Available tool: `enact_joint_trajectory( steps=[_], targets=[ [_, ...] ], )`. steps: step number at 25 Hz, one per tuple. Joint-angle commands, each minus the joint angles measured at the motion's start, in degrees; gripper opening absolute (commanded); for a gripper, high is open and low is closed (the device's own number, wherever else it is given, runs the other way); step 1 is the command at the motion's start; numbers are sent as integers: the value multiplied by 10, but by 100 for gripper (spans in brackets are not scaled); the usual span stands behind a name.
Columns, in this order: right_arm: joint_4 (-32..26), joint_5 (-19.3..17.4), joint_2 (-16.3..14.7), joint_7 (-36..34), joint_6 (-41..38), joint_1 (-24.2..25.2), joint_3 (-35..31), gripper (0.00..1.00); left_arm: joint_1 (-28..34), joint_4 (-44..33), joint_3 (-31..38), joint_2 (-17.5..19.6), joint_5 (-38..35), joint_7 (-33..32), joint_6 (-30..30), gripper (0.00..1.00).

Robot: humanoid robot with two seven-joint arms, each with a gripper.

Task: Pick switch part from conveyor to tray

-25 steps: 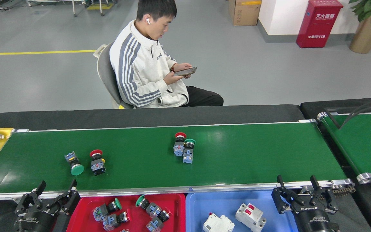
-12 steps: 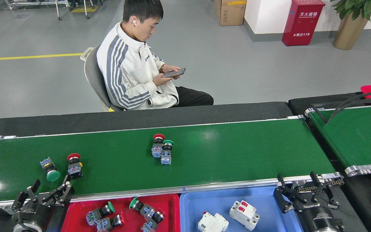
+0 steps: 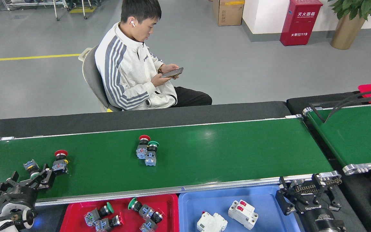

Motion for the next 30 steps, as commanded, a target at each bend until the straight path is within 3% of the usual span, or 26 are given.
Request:
enact_joint_trajectory(
  steps=[1,3,7,10,14,15,16,18,19,23,25,26,28,30],
  targets=[
    [-6,-1,-4,-3,-1,-8,-1,99,-8,0,2,7,3,3,-2,24],
    [-6,-1,-3,-3,1,-15,-4,99,-2,-3,2,5,10,4,-16,14],
    [-6,-2,-5,-3,2,-15,-22,99,40,-58,1,1,17,20,-81,10],
    [-7,-2,-4,-1,5,-15,-26,99,116,-166,0,-1,26,20,-200,10],
    [-5,-2,-9,-4,3,-16,-48,99,209,-301,-1,-2,43,18,-314,13],
    [-5,-2,-13,-5,2,-18,-54,99,231,-329,-1,-4,48,18,-357,19],
    [-5,-2,-19,-6,1,-19,-60,99,243,-346,-1,-4,50,18,-398,36],
    [-4,-2,-22,-6,1,-19,-67,99,251,-361,-11,-11,48,16,-428,88],
    [-5,-2,-23,-6,1,-19,-71,99,251,-365,-23,-19,48,17,-424,100],
    [-4,-2,-27,-17,1,-18,-86,99,249,-365,-32,-24,45,17,-422,100],
    [-5,-2,-32,-17,2,-17,-92,99,247,-364,-28,-24,45,17,-391,100],
    [-6,-2,-33,-17,2,-17,-97,99,246,-364,-28,-25,45,17,-357,100],
    [-6,-2,-35,-17,1,-18,-107,99,241,-361,-26,-25,50,17,-206,100],
    [-5,-2,-40,-17,1,-17,-113,99,237,-360,-27,-19,50,17,-98,100]
  ],
)
